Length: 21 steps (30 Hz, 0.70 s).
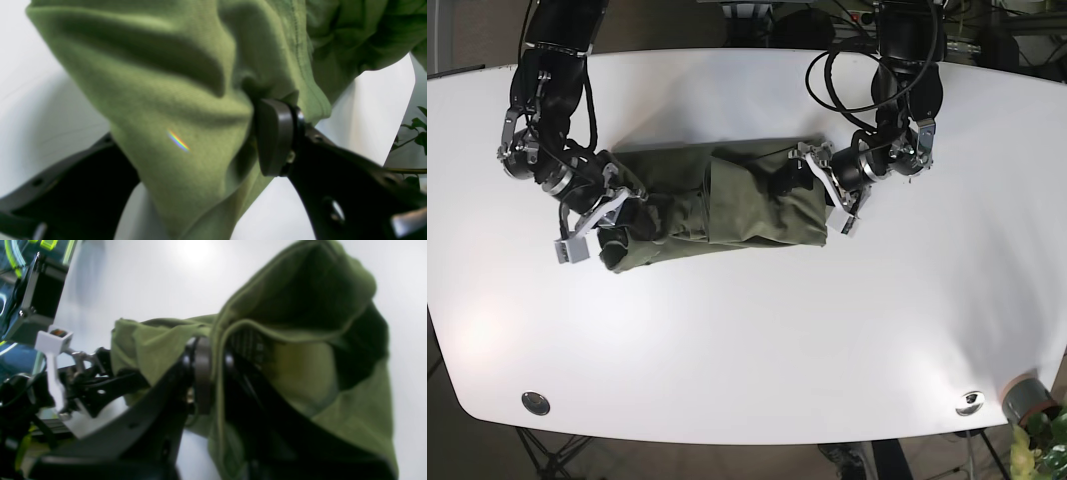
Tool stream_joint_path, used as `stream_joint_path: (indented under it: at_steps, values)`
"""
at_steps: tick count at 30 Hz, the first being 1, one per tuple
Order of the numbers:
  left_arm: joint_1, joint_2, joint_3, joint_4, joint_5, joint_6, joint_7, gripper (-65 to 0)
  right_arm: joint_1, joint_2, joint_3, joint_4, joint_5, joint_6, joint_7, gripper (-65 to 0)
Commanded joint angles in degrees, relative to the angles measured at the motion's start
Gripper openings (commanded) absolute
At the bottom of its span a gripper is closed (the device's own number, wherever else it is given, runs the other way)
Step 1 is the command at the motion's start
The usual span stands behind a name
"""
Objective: Fold the T-shirt properly
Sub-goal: 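Push both strip ends inward with both grippers to fold it compact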
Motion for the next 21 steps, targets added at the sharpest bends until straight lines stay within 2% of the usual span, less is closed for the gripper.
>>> stream_joint_path:
  at_steps: [1, 13, 21]
  values:
    - [0.0, -0.3, -0.1, 0.0, 1.7, 0.6, 2.4, -26.5, 0.7, -1.0, -2.8, 1.3, 1.6, 0.59, 1.1, -62.8]
    - [0.3, -0.8, -0.1, -0.1, 1.7, 0.6, 2.7, -26.5, 1.0, -7.5, -11.9, 1.0, 1.3, 0.68, 1.4, -62.8]
    - [0.3, -0.8, -0.1, -0.1, 1.7, 0.6, 2.7, -26.5, 2.4, -11.4, -16.6, 1.0, -6.5, 0.77, 1.5, -62.6]
